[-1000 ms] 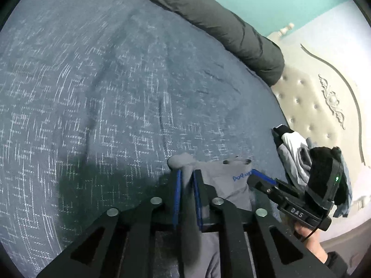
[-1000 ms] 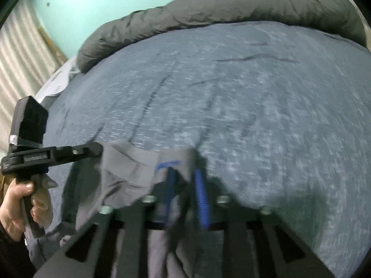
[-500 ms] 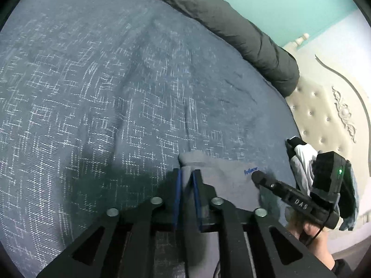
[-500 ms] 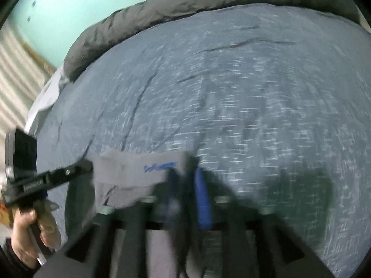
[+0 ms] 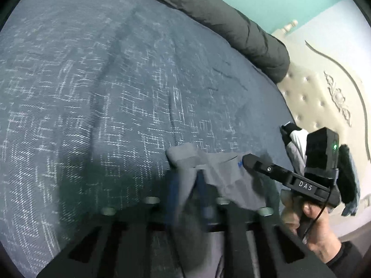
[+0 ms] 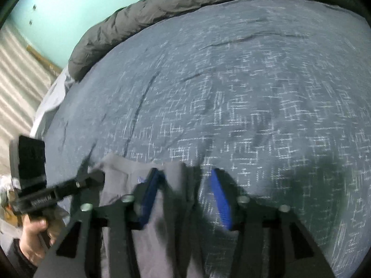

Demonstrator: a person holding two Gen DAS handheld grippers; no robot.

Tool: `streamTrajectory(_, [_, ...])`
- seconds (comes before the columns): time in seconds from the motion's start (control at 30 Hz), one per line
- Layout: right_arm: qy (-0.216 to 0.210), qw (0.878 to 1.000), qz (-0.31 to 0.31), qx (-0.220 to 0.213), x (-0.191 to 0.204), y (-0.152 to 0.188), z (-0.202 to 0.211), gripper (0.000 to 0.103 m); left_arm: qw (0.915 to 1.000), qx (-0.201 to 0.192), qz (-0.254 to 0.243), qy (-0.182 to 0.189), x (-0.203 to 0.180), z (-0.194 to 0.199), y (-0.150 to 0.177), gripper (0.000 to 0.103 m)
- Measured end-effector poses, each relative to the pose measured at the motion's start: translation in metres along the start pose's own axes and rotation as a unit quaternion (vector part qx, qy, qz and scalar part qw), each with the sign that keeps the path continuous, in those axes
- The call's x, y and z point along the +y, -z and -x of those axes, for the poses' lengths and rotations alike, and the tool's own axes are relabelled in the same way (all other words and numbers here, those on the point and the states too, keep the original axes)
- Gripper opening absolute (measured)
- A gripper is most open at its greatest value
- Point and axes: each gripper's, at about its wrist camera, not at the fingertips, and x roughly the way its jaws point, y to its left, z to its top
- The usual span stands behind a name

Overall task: Fold clothes
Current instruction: 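Lift the folded grey garment with both grippers and carry it toward the clothes stack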

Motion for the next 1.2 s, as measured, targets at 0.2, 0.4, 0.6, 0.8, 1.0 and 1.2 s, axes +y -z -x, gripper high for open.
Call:
streamTrajectory(0.2, [-0.022,0.999,0.03,-0.034,0.007,0.003,0.024,0.01,0.9996,-0.018,-0.022,0.007,-0.012,0.022,-0.004,0.008])
streamTrajectory(0.4, [-0.039,0.993,0.061,-0.091,0.026,0.005,0.075,0.009,0.9978,-0.044,-0.047,0.013,-0.038,0.064,-0.008,0.008])
streamTrajectory(0.6, [-0.035,0.986,0.084,-0.137,0.058,0.003,0.119,0.009,0.9956,-0.065,-0.066,0.014,-0.068,0.103,-0.009,0.008])
streamTrajectory(0.8, [-0.04,0.975,0.118,-0.182,0.093,0.003,0.188,0.009,0.9901,-0.1,-0.097,0.018,-0.116,0.165,-0.011,0.008])
streamTrajectory(1.0, [-0.039,0.96,0.142,-0.238,0.127,0.008,0.278,0.009,0.9801,-0.136,-0.142,0.027,-0.191,0.233,-0.007,0.008])
streamTrajectory(1.2, [-0.02,0.947,0.159,-0.279,0.152,0.016,0.371,0.009,0.9668,-0.171,-0.187,0.036,-0.266,0.302,-0.003,0.008])
